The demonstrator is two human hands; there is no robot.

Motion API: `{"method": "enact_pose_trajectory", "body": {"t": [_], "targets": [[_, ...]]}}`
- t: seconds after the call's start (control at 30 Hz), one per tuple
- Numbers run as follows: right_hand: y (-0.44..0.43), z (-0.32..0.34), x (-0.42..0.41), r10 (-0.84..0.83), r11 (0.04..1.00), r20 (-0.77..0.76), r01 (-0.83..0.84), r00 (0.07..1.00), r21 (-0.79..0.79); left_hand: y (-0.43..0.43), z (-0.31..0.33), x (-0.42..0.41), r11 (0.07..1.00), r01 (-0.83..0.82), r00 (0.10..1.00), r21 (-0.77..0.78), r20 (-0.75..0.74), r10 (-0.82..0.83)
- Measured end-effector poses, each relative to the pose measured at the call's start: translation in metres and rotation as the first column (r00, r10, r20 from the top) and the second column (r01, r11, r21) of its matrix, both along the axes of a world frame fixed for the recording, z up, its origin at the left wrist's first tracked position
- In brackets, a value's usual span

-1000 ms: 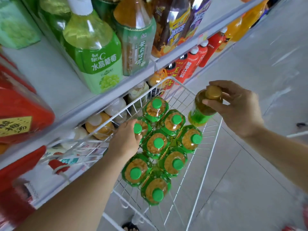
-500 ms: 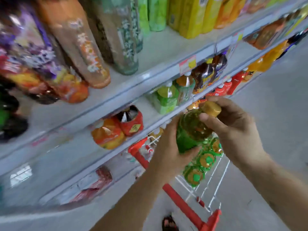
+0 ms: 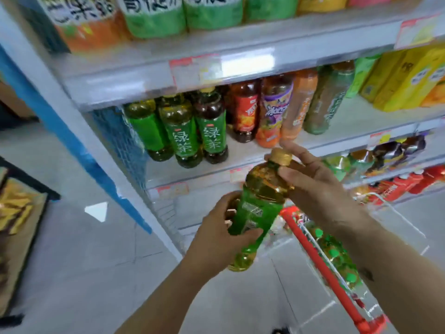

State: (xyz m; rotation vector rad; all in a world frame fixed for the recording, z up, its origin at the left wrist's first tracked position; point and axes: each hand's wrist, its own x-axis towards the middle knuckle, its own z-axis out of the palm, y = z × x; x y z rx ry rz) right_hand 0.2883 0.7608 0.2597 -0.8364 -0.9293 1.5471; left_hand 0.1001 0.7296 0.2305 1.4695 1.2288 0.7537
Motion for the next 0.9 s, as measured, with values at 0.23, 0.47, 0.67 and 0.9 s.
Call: {"method": "enact_pose_trajectory", "body": {"t": [0.23, 0.47, 0.67, 0.9], "targets": [[-0.018, 0.011, -0.111, 0.016, 1.000, 0.493, -0.019, 0.870, 0.000, -0.009, 0.019, -0.050, 0.857, -0.361, 0.893, 0.367, -0.130, 0.431], [-0.011, 0.029, -0.122, 0.154, 0.970, 0.456, -0.222, 0.877, 0.099, -0.012, 0.042, -0.130, 0.997, 0.035, 0.999, 0.068, -0.023, -0.033], [-0.005, 0.053, -0.122, 0.361, 0.864, 0.512, -0.487, 0.779, 0.132, -0.011, 0.051, -0.127, 0.994, 0.105, 0.993, 0.008, 0.059, -0.105], [0.020, 0.032, -0.087, 0.055, 0.988, 0.704, -0.143, 0.708, 0.067, 0.023, 0.021, -0.100, 0.890, -0.420, 0.908, 0.178, 0.077, 0.413]]}}
